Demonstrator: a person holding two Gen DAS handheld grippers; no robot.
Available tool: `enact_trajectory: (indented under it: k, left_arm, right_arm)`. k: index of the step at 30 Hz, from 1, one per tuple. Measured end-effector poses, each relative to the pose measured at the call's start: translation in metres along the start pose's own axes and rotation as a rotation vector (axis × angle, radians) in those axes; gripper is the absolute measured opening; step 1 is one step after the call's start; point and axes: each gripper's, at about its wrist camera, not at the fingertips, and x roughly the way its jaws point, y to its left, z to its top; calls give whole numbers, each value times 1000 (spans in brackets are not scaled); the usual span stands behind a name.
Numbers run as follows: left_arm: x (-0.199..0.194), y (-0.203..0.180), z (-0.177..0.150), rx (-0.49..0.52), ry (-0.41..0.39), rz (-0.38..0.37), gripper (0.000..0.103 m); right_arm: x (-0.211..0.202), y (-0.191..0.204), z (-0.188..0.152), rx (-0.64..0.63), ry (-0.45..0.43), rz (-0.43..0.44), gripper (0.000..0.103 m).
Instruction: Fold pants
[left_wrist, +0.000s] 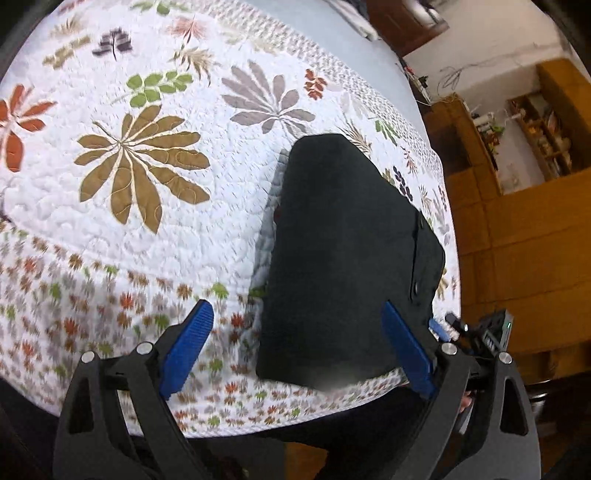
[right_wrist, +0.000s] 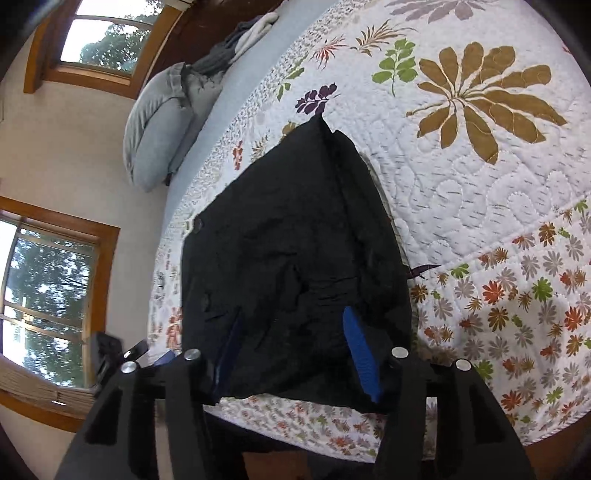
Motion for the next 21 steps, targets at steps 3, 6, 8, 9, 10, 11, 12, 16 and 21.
enact_trajectory:
  k: [3,6,8,9,10,11,12,16,21]
  left_arm:
    - [11,10,24,-8,55,-63,91]
    - [22,12,40,11,95,-113,91]
    - [31,13,50,27,123,-143,91]
    - [34,13,52,29,131,-152,91]
    - [39,14,57,30,142,-167,91]
    - [43,15,60,28,150,-183,91]
    - [48,17,63,26,160,-196,91]
    - [66,22,71,7,191,-225,91]
    - [87,24,77,-7,238,-269,91]
  right_arm:
    - [-17,-1,7,2,-6,12,89]
    - [-35,-14,13,21,-15,-30,100]
    - [-35,-29,20,66,15,-40,100]
    - [-34,-37,23,86,33,-36,100]
    - [-31,-46,27,109,58,-26,100]
    - [-28,-51,28,119,76,-21,100]
    - [-25,-55,30,127,89,-12,100]
    - [-6,-62,38,133,138,56,100]
    - [17,-56,45,108,190,89,100]
